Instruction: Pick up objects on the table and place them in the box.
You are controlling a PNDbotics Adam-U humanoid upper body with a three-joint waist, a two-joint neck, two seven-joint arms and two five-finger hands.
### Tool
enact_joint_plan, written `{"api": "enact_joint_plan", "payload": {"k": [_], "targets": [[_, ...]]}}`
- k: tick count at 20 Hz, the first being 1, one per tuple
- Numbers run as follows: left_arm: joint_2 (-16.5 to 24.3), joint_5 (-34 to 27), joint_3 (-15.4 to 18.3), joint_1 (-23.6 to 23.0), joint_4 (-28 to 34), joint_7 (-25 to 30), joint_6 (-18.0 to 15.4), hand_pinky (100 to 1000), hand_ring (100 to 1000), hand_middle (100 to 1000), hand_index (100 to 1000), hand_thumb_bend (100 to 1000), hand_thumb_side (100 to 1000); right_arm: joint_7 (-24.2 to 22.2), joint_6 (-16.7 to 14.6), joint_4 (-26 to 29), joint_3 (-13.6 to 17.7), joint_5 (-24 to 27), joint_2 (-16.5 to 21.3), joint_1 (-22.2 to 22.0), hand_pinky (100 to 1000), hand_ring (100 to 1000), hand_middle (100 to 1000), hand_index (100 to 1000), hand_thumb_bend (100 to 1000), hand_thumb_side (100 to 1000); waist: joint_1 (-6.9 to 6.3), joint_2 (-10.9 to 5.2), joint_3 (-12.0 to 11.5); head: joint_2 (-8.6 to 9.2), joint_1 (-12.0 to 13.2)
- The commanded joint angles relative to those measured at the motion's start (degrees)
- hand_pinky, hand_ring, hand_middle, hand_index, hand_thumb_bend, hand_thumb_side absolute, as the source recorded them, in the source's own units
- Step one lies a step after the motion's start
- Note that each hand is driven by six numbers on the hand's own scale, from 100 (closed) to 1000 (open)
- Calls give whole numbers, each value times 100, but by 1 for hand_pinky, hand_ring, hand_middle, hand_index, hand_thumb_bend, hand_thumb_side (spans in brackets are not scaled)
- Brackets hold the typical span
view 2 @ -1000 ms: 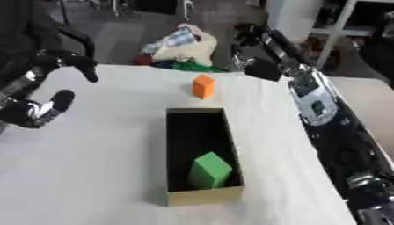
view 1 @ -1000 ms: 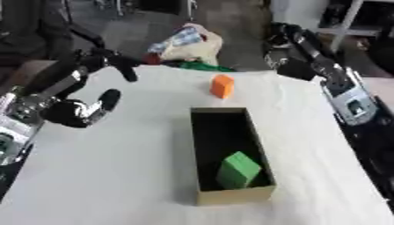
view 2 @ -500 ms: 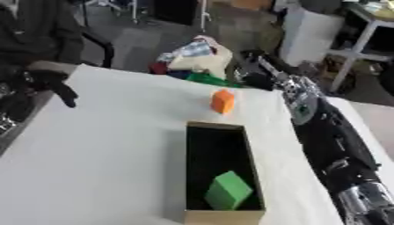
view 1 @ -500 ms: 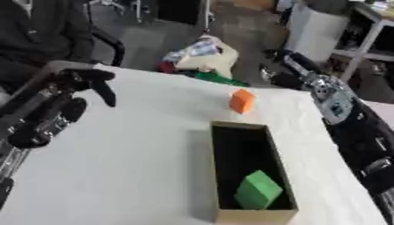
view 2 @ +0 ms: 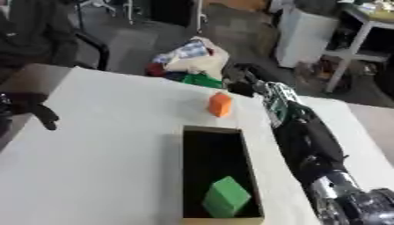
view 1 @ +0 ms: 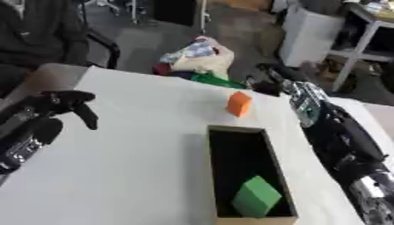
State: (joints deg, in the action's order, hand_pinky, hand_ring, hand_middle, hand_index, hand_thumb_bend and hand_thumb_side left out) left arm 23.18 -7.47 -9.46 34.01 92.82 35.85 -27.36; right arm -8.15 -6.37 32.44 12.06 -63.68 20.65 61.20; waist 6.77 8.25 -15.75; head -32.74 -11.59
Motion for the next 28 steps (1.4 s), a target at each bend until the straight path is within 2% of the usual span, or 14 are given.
{"api": "enact_joint_plan", "payload": {"k": [1,4,11,20,22,26,27,28], "targets": [[-6,20,110,15,140,192,-60,690,573,562,897,100,910,74,189,-102,74,-255,155,150,883,914,918,993,100,951,-66,-20,-49,94,-152],[-37,46,139,-11,159,259,-52,690,572,560,897,100,917,62,314,-143,57,-450,67,144,883,914,921,999,100,956,-85,39,-95,93,-212],[-80,81,163,-17,175,318,-53,691,570,558,897,100,926,-15,377,-98,79,-711,-86,107,878,903,917,1000,100,963,-107,134,-160,72,-311],[-108,104,169,-6,201,351,-50,691,568,557,897,100,933,164,486,-69,120,-917,-153,59,868,890,915,1000,100,950,-110,240,-227,133,-396],[-109,110,169,-7,204,356,-52,691,568,557,897,100,935,239,507,-62,125,-979,-162,52,862,883,911,1000,100,932,-108,256,-231,139,-406],[-109,124,174,-11,203,357,-54,690,567,557,897,100,936,408,524,-43,139,-1080,-181,34,840,848,864,997,100,837,-107,274,-246,156,-444],[-112,125,174,-12,203,356,-55,690,567,557,898,100,937,454,528,-45,142,-1106,-185,28,830,819,828,994,100,738,-106,276,-253,161,-453],[-114,126,175,-15,204,356,-55,690,567,557,898,100,937,499,533,-47,146,-1128,-191,21,826,812,819,994,100,720,-106,277,-259,166,-459]]}}
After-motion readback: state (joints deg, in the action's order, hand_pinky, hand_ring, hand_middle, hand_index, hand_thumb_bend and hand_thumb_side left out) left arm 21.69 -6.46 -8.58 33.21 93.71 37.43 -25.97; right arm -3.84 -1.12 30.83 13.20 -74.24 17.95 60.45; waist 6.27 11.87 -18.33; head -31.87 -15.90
